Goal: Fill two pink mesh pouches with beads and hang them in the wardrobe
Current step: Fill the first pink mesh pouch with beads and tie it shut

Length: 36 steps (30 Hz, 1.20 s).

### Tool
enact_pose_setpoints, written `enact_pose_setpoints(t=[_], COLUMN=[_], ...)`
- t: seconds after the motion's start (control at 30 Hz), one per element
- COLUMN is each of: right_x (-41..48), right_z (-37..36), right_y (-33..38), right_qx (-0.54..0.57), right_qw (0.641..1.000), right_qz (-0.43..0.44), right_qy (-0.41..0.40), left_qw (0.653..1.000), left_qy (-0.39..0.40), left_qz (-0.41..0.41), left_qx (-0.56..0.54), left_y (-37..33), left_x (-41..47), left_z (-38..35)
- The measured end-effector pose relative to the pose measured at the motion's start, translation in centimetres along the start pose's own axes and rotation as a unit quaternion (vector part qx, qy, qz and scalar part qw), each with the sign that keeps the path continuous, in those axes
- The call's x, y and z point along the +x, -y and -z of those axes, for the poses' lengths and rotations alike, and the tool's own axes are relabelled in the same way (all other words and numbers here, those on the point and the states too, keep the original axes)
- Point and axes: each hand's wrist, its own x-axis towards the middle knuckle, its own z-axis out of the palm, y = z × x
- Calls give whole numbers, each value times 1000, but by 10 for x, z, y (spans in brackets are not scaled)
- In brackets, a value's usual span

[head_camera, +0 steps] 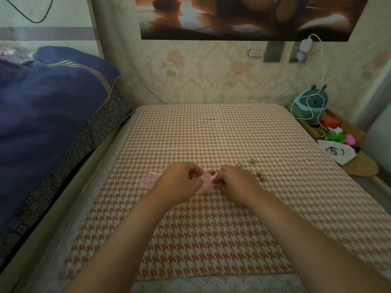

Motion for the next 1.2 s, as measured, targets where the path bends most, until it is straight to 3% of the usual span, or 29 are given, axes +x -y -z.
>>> enact_pose_setpoints(t=[0.13,0.23,0.33,0.43,0.67,0.97,1.2], right_x=[-1,-1,-5,-15,-21,-24,-42], right_z=[2,18,39,46,42,46,64], right_y=[-3,-5,4,21,27,9,-20], right_qx=[64,163,214,243,121,140,152], right_qw=[997,977,958,957,988,990,988], right_qz=[-30,-72,-58,-9,40,-11,-36], right_qy=[-26,-115,-183,-155,-93,-5,-11], left_qw=[1000,1000,1000,999,997,999,996], left_qy=[5,10,11,18,27,13,56], left_qz=[0,-5,-16,-29,-54,-39,-62], left_qx=[-9,-13,-16,-37,-49,-18,-25], left_y=[3,4,2,-2,6,-11,-37], left_x=[1,2,2,1,-4,7,12], left_z=[0,1,-2,-7,-16,-17,-28])
